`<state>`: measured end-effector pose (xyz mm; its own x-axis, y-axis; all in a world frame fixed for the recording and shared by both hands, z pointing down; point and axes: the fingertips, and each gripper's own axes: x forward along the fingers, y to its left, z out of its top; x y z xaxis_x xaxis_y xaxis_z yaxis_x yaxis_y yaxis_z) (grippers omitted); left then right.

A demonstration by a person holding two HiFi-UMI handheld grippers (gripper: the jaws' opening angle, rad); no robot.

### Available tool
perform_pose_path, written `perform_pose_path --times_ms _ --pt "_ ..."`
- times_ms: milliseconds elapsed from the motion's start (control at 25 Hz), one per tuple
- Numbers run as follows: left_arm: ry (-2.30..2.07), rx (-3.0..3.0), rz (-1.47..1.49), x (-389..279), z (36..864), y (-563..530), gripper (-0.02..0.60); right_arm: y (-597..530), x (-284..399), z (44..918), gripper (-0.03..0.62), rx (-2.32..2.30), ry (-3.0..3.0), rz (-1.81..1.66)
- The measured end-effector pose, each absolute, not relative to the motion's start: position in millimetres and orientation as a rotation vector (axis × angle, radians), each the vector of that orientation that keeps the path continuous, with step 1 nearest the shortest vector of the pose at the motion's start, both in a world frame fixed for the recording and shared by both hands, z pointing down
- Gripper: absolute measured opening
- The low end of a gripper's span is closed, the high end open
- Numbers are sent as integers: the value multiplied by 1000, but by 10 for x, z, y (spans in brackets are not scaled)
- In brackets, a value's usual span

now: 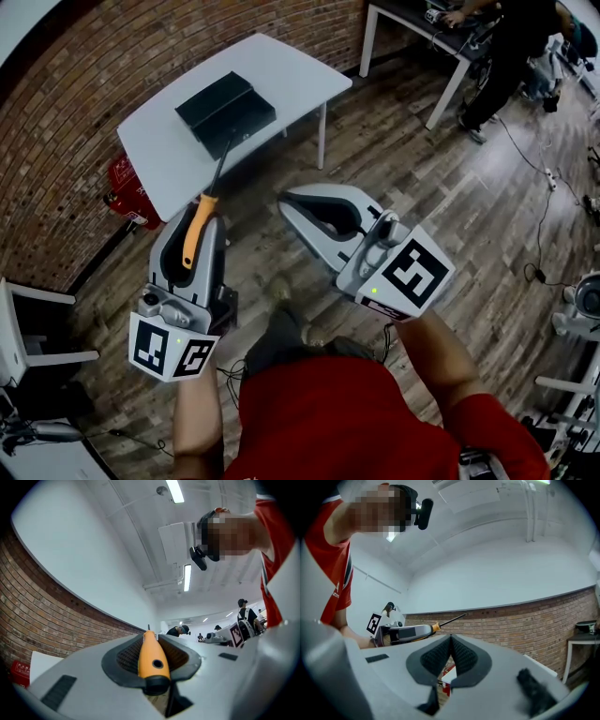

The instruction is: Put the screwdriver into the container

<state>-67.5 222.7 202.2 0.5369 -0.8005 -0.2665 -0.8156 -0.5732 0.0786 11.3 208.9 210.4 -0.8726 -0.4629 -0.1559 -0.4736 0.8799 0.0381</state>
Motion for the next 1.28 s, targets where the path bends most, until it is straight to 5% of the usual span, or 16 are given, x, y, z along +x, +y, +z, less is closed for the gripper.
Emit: perform_pose_path --times_ms 1280 --pt "1422 -2744 327 -1474 2413 62 107 -88 -595 2335 31 -858 2983 82"
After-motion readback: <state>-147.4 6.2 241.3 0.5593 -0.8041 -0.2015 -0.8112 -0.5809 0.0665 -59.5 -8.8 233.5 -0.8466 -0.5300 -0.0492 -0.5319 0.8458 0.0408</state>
